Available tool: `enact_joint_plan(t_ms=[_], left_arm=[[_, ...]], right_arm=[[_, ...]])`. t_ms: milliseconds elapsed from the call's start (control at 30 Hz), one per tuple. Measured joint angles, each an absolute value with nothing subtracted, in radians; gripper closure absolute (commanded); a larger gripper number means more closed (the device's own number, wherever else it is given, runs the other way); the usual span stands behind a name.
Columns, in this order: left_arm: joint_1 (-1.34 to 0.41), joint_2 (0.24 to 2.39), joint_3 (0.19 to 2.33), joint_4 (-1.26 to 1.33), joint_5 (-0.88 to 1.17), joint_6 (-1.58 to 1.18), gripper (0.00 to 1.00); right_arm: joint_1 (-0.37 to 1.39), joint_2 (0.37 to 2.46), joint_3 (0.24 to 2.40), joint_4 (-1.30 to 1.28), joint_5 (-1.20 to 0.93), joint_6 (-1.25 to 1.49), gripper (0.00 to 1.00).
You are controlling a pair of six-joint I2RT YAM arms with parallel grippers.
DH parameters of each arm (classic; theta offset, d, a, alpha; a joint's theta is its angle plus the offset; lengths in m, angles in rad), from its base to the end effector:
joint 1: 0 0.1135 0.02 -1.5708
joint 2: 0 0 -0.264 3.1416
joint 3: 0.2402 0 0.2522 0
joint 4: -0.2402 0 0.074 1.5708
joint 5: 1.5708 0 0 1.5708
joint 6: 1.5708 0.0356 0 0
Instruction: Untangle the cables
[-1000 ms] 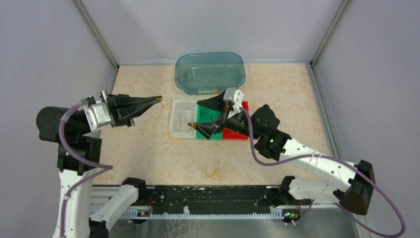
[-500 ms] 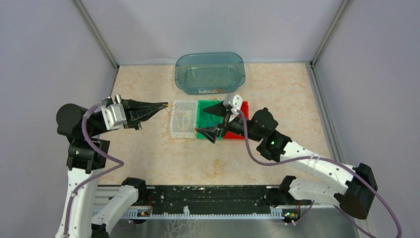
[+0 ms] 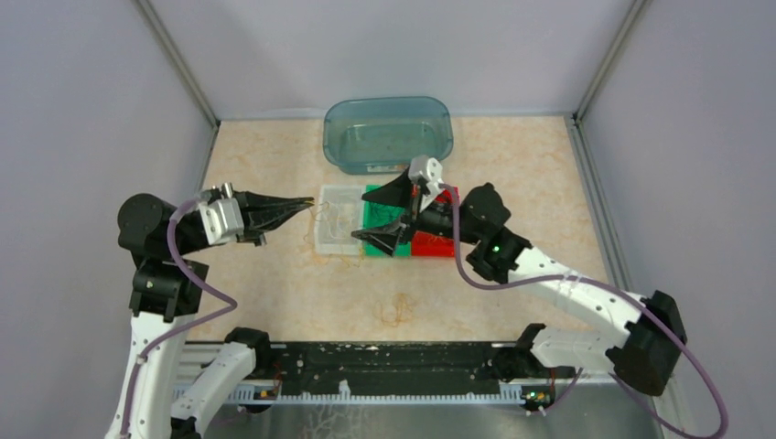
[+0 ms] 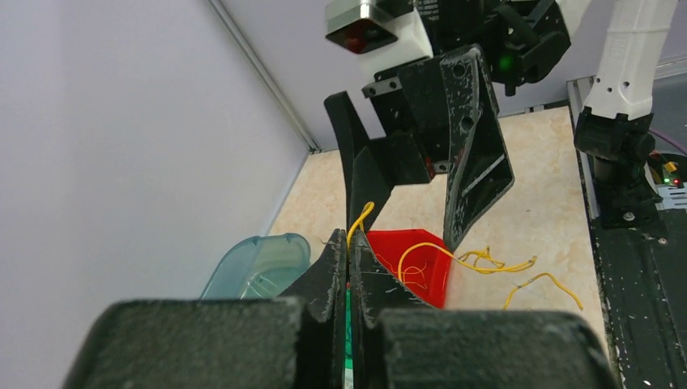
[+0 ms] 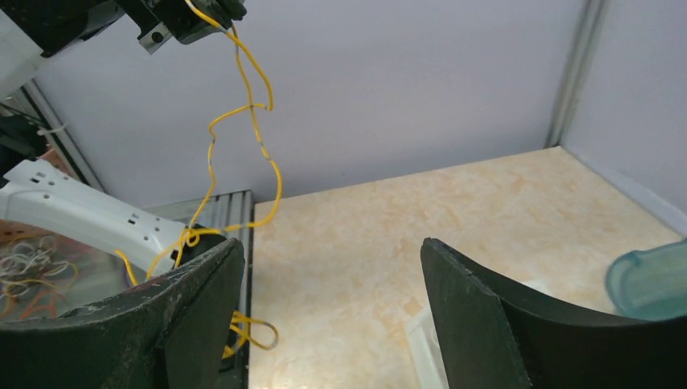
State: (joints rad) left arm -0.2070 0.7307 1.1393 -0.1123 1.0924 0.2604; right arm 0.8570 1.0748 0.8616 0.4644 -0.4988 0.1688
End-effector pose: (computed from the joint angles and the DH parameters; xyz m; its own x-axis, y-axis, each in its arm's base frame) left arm 0.1019 -0.0537 0.4685 0.5144 0.0131 -0.8574 0.8208 0.2822 0.4967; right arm 0.1498 0.1989 0.3787 -0.0021 0.2230 -0.9748 -0.9807 0.1899 0.0455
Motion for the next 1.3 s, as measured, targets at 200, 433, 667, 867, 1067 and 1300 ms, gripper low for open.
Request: enact_joint_plan(t_ms=[200,433,667,867,1067,1300], left_arm=[[-0.207,0.717,1.09,-0.108,1.089,0.264,1.0],[-0.207,0.707,1.068,-0.105,1.085,0.274,1.0],[-0.207,0.702,1.06,-0.095,1.084,0.274,1.0],[-0.207,0.698,1.034,-0.086,1.074,0.274,0.67],[-0.207,0.691,1.026,-0.088,1.034,0.267,0.06],[-0.207,0.712,1.037,-0.147,0.917,0.286,0.0]], right_arm=[[0.955,1.252,0.937,0.559,-0.542,0.241,0.23],[1.0,1.38,0.965,0.729,-0.562,0.353,0.3],[1.01,1.485,1.011,0.878,-0.559,0.458,0.48],[1.012,1.502,1.018,0.925,-0.531,0.492,0.93],[0.989,1.483,1.0,0.878,-0.475,0.466,1.0],[0.815,1.295,0.859,0.619,-0.366,0.345,1.0]])
